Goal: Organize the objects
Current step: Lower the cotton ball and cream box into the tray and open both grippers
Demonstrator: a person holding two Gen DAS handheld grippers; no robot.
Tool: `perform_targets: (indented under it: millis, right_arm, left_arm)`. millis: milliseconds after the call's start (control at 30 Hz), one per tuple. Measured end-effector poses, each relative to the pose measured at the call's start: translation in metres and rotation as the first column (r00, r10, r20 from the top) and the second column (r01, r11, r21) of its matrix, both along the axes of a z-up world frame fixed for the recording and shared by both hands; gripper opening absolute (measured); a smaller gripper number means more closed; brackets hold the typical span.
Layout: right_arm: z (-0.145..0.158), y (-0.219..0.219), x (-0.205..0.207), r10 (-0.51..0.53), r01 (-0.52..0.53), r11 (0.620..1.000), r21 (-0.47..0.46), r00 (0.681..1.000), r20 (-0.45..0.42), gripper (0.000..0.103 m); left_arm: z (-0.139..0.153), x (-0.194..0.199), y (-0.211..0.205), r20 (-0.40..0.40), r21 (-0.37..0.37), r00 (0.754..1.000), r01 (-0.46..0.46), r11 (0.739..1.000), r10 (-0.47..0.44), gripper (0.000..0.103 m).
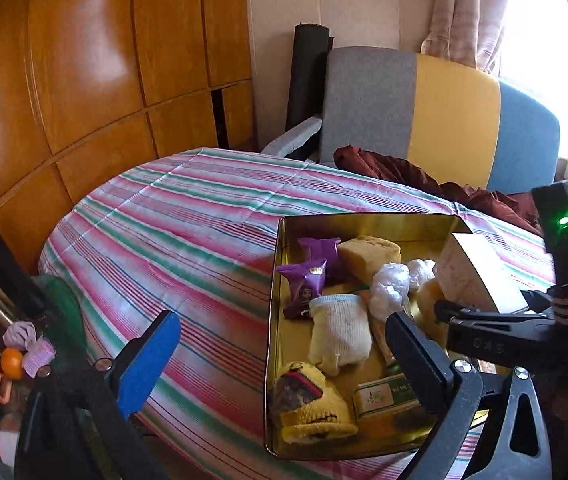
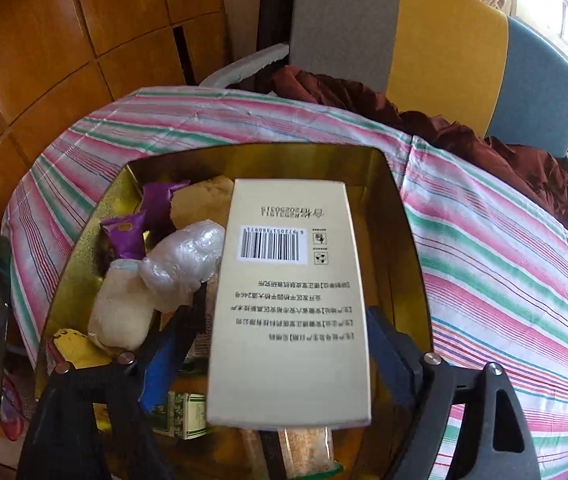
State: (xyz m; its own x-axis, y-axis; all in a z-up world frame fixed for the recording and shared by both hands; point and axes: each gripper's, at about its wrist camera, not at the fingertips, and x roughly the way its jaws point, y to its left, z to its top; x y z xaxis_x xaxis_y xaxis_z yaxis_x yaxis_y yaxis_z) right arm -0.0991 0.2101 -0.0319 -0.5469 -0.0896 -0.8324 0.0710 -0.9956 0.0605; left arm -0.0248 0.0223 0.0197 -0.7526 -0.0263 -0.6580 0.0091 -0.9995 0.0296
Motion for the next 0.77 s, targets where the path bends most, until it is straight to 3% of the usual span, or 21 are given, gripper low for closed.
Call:
perform_targets:
  millis: [300,767]
  right_arm:
    - [0.028,0.005,0.034,-0.050,0.050,0.999,-0.005,0.994,-0.102,0.086]
    - [0.033,0.002,0.084,-0.072,0.075,0.997,0.014,0.983,-0.167,0.086]
  left_arm:
    - [0.001,0.010,-0.003,0.013,0.040,1.000,-0.013,0.999,0.012,0.103]
    - [-0.002,0.028,-0.003,0.009,0.035,1.000,-0.020,0.999,0.020,0.103]
